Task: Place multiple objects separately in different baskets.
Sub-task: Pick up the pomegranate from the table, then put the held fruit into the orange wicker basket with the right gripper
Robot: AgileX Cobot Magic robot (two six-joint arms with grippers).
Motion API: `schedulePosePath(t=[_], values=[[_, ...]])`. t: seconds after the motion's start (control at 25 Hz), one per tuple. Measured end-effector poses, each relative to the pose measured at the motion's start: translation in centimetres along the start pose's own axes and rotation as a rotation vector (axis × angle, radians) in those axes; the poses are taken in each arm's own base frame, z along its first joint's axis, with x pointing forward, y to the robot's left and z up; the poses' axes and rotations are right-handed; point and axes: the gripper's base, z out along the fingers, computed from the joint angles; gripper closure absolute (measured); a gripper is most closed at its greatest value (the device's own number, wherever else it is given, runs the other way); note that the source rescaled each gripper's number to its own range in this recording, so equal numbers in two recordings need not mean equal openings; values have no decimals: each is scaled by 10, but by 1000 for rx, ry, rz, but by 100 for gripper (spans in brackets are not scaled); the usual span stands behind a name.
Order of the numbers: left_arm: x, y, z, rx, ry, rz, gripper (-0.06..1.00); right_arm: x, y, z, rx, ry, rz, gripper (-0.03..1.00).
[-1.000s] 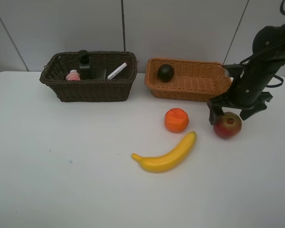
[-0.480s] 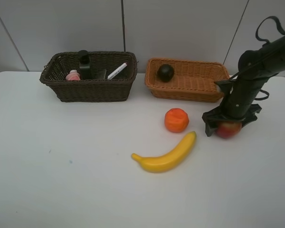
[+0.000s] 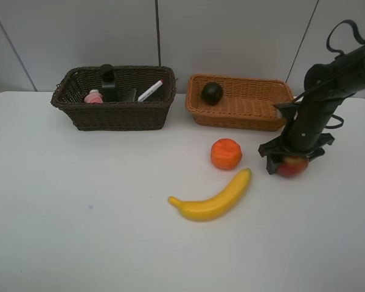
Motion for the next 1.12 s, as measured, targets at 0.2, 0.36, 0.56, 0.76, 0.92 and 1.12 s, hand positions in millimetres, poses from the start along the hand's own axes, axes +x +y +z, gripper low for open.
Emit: schedulePosePath(t=[0.2,0.36,0.56,0.76,0.92,1.12], values=[[0,0,0,0,0,0,-6,-8,-2,-12,-1,54,10,36],[0,0,0,0,-1,0,-6,-35,-8,-64,3,-33,34,36],[0,0,0,0,-1,0,-6,-75,-17,-130,14,-225,63,36],[0,0,0,0,-1,0,-6,-114,-28,-115,6,-269,101,36],[0,0,0,0,-1,0,-6,-135,-36,-80,17,-240,113,36],[0,0,0,0,-1,0,-6,-141,-41,-72,32,-238,116,7]])
